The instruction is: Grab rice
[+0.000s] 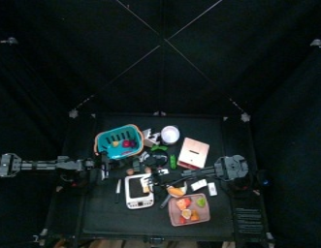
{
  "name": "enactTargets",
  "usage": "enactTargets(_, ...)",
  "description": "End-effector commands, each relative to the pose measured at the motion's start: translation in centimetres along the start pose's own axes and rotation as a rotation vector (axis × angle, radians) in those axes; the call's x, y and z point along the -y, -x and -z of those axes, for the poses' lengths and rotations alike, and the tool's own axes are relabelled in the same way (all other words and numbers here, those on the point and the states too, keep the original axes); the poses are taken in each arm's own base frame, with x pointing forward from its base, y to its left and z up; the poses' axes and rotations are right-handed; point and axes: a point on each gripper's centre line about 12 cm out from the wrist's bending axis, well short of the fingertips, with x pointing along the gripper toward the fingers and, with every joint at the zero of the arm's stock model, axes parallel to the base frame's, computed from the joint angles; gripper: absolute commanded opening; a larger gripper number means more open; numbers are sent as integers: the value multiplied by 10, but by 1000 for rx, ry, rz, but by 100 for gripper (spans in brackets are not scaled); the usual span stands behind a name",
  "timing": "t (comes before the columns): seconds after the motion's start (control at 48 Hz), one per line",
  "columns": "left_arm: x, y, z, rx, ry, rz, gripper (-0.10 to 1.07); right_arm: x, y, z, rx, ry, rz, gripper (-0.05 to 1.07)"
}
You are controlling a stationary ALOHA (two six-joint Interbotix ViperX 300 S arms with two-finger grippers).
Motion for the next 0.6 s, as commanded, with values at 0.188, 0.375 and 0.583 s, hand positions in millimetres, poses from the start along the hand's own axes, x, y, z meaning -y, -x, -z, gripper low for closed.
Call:
enactTargets(0.188,0,-1,-5,14,-1,-3,46,29,49,-8,58,22,58,55)
enactTargets(0.375,-1,-1,-5,14,1,-3,46,72,74,18,21,36,156,55)
enactTargets(0.583,0,-1,-10,35,-3,2,46,122,84,51,-3,-45,191,55)
